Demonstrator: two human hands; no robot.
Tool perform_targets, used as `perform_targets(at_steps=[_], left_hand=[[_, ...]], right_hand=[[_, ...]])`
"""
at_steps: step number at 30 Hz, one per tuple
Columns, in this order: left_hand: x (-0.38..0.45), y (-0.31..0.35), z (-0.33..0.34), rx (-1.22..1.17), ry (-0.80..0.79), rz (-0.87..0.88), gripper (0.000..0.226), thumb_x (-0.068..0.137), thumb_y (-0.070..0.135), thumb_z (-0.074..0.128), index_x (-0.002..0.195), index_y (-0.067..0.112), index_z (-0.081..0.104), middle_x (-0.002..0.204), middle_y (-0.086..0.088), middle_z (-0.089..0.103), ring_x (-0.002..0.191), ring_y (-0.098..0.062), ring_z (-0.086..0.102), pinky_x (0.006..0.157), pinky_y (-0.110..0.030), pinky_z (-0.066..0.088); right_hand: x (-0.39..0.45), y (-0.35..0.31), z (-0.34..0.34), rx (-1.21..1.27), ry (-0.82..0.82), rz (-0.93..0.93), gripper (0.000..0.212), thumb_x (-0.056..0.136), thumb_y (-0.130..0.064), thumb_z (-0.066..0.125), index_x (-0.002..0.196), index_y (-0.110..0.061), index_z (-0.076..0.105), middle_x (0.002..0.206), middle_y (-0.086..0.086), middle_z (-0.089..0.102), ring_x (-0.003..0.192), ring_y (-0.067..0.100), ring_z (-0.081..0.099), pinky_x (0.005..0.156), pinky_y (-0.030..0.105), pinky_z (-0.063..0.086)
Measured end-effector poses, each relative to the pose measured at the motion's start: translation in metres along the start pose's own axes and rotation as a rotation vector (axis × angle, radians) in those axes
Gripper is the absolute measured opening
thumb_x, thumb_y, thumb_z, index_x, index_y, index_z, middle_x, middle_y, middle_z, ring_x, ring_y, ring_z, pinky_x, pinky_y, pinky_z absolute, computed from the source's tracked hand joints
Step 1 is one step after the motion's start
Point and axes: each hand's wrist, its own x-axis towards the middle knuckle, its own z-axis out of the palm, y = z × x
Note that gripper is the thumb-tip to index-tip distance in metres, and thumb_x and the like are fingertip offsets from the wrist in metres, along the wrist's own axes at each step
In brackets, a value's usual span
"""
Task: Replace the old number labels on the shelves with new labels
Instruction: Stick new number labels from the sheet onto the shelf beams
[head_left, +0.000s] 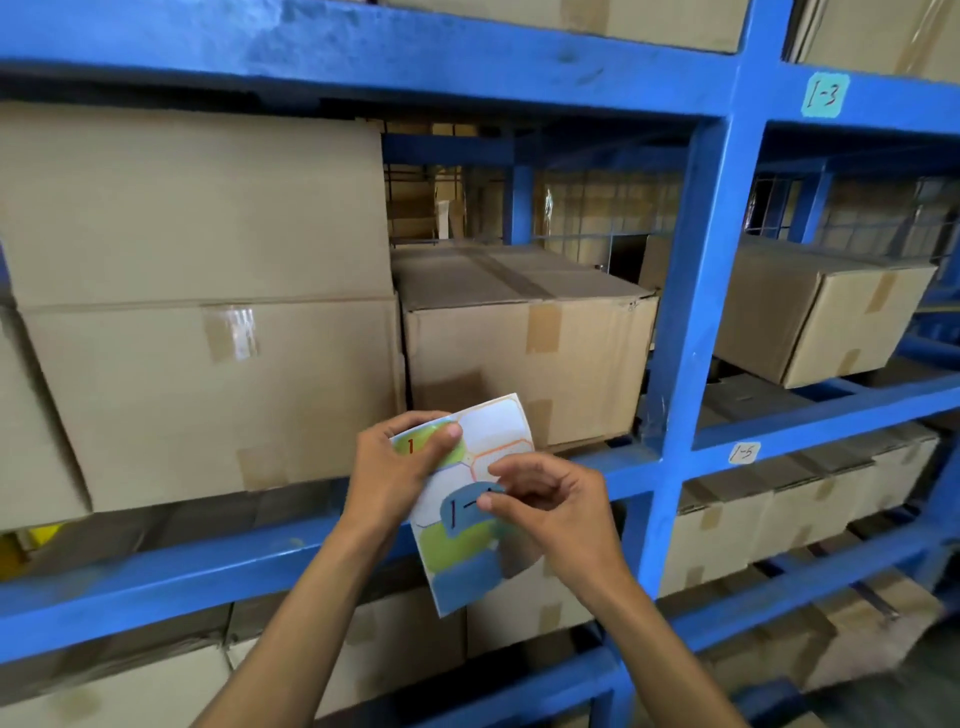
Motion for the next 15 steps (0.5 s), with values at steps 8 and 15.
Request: perform_targets(at_steps=[8, 15], left_hand=[[-0.025, -0.057, -0.055, 0.286, 0.011, -0.036, 0.006, 0.079, 0.024, 0.081, 0.079, 0.028, 0.078, 0.073, 0.017, 0.076, 0.064, 0.006, 0.064, 0.057, -0.011, 0.049], [-0.042, -0.077, -0.074, 0.394, -0.041, -0.051, 0.005, 0.079, 0.028, 0.081, 0.076, 0.031, 0.078, 0.077, 0.019, 0.076, 0.067, 0.005, 0.066, 0.059, -0.01, 0.048]], right_hand=[[-0.006, 0.045, -0.02, 0.055, 0.191, 0.171, 0.022, 0.071, 0.004, 0.082, 0.07, -0.018, 0.078, 0.067, -0.001, 0.075, 0.062, 0.005, 0.068, 0.061, 0.015, 0.055], [0.004, 0.083, -0.023, 0.008, 0.237, 0.207, 0.018, 0.073, -0.002, 0.083, 0.075, -0.019, 0.077, 0.07, -0.003, 0.076, 0.063, 0.005, 0.068, 0.06, 0.016, 0.054]])
